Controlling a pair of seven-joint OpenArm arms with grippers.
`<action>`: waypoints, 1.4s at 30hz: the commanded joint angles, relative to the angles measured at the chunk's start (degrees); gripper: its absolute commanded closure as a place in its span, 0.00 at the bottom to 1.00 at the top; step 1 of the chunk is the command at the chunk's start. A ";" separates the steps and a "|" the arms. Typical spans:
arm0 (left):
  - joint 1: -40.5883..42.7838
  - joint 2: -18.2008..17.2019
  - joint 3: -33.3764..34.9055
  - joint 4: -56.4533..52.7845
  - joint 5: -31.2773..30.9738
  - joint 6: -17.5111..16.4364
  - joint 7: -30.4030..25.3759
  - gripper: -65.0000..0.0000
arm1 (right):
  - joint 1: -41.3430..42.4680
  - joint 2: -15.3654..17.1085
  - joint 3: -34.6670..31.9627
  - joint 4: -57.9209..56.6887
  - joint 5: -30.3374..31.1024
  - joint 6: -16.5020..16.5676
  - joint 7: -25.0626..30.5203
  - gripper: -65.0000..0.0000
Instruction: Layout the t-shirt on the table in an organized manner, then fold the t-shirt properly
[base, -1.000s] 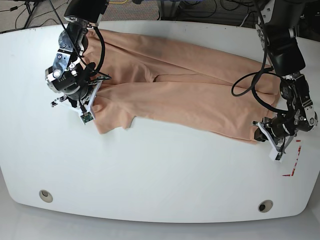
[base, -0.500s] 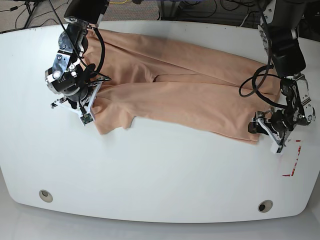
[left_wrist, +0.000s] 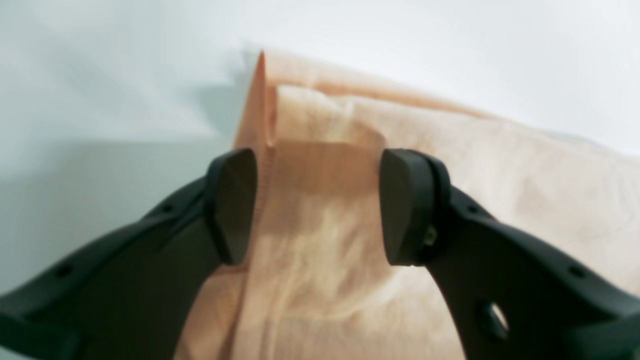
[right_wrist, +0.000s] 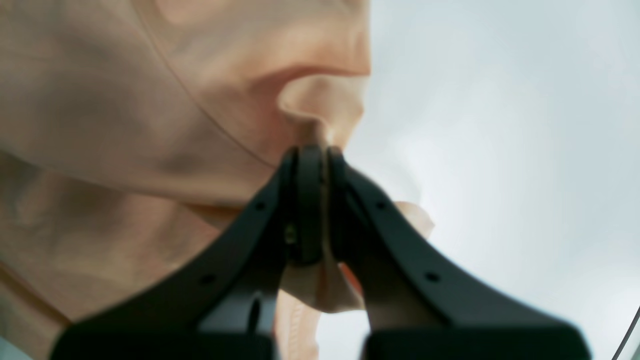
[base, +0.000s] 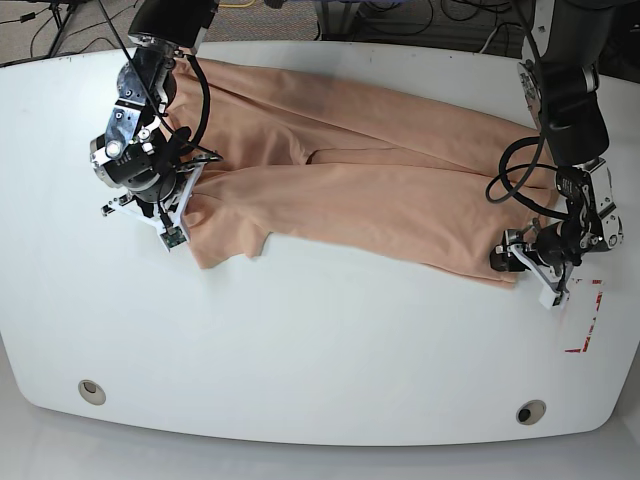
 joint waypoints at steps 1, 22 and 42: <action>-1.71 -0.63 -0.02 0.82 -0.91 -0.30 -0.89 0.49 | 0.91 0.35 0.05 0.93 0.31 -0.10 0.48 0.99; -1.80 -0.81 0.06 0.99 -1.00 -5.14 0.96 0.94 | 1.17 0.35 0.05 0.93 0.31 -0.10 0.48 0.99; -1.89 -2.04 0.06 0.99 -1.00 2.60 -2.38 0.48 | 1.17 0.35 0.05 0.93 0.31 -0.10 0.48 0.99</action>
